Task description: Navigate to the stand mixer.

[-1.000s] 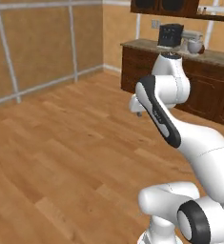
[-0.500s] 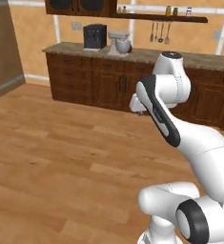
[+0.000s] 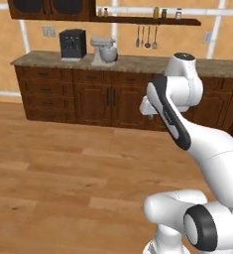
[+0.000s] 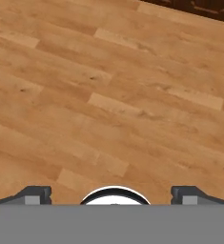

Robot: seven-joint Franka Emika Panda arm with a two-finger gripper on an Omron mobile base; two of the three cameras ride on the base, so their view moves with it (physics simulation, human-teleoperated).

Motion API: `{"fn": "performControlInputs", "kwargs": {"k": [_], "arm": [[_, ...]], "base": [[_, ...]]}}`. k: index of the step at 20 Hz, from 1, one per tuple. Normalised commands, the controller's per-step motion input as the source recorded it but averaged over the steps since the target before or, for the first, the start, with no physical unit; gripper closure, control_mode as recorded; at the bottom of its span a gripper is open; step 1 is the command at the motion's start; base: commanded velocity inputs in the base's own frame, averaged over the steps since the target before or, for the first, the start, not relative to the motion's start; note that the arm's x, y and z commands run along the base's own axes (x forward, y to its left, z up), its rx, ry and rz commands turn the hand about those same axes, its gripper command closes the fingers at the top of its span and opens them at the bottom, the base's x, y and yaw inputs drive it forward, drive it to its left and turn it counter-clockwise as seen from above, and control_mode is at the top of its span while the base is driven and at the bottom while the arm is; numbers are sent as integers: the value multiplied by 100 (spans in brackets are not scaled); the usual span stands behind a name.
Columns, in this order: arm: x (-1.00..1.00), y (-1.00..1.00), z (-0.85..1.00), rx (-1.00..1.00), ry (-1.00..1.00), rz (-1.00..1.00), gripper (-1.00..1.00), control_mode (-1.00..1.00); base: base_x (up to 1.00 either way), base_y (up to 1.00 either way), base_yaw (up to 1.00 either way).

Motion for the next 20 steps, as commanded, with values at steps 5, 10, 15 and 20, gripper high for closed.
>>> {"fn": "performControlInputs", "kwargs": {"k": [5,10,15,20], "arm": [[0,0,0,0,0,0,-100,100],[0,0,0,0,0,0,-100,100],[0,0,0,0,0,0,-100,100],[0,0,0,0,0,0,-100,100]], "base": [[100,44,-15],[100,40,-14],[100,34,-19],[100,30,-17]]}}
